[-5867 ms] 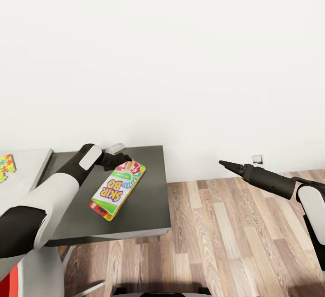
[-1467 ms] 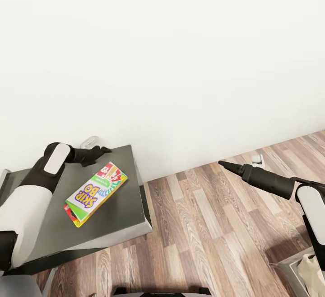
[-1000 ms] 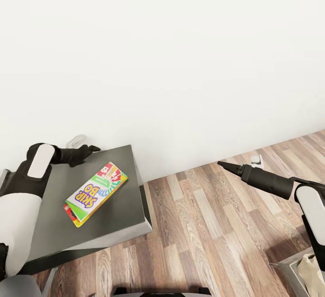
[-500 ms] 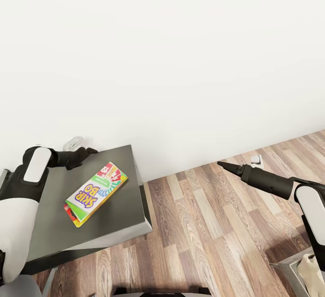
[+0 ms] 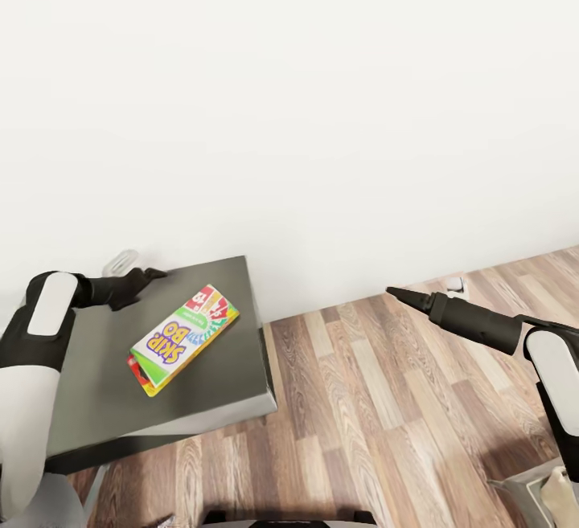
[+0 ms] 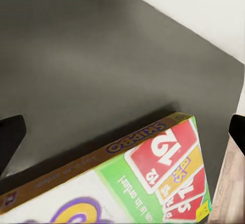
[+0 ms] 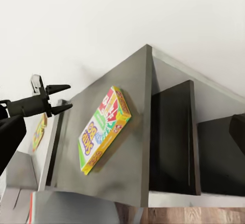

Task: Put all the toys in the child's room - the three board games (two on the bed and one on the table), the two jigsaw puzzles on the table, and the tennis ball on the table - inside the toy box on the table in the child's room.

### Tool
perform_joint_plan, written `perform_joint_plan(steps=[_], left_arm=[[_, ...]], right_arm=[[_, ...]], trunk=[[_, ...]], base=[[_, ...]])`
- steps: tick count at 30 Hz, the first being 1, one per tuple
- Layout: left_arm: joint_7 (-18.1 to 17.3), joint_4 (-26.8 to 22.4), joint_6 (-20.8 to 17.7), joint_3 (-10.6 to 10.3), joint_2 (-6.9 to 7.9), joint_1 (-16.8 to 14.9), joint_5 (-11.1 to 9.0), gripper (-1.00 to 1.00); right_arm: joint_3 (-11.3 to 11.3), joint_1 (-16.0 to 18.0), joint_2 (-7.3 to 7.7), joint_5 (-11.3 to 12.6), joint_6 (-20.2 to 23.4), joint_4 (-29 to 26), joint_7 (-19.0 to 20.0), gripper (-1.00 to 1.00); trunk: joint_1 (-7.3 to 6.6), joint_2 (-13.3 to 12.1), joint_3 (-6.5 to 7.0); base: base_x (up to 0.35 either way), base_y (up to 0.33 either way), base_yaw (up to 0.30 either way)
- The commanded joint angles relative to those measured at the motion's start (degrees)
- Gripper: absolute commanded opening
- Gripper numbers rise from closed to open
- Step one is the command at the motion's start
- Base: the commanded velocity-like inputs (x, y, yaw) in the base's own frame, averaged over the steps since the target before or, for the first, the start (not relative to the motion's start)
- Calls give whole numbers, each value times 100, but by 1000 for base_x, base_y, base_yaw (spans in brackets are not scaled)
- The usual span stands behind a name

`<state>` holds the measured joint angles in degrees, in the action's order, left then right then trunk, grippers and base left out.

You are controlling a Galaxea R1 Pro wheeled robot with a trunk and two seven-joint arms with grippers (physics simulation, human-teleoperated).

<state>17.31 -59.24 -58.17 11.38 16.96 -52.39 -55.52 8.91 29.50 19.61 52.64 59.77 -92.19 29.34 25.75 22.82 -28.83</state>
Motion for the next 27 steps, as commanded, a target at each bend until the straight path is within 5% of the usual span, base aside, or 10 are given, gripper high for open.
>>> perform_joint_plan(steps=[1, 11, 19, 27], left_arm=[[58, -7, -33, 22, -1, 4, -66, 100], [286, 54, -79, 63, -47, 33, -91, 100], [906, 199, -93, 89, -240, 12, -200, 100], [1113, 293, -90, 96, -346, -20, -277, 100]], right_arm=[[9, 5, -3, -45, 23, -1, 48, 100], [-10, 29, -41, -80, 23, 6, 20, 100], [-115, 49, -61, -110, 23, 14, 1, 100], [-154, 52, -66, -116, 23, 16, -3, 100]], trunk=[[3, 10, -8], [3, 10, -8], [3, 10, -8], [3, 10, -8]], base=[[0, 0, 233], [0, 0, 264], [0, 0, 287], [0, 0, 238]])
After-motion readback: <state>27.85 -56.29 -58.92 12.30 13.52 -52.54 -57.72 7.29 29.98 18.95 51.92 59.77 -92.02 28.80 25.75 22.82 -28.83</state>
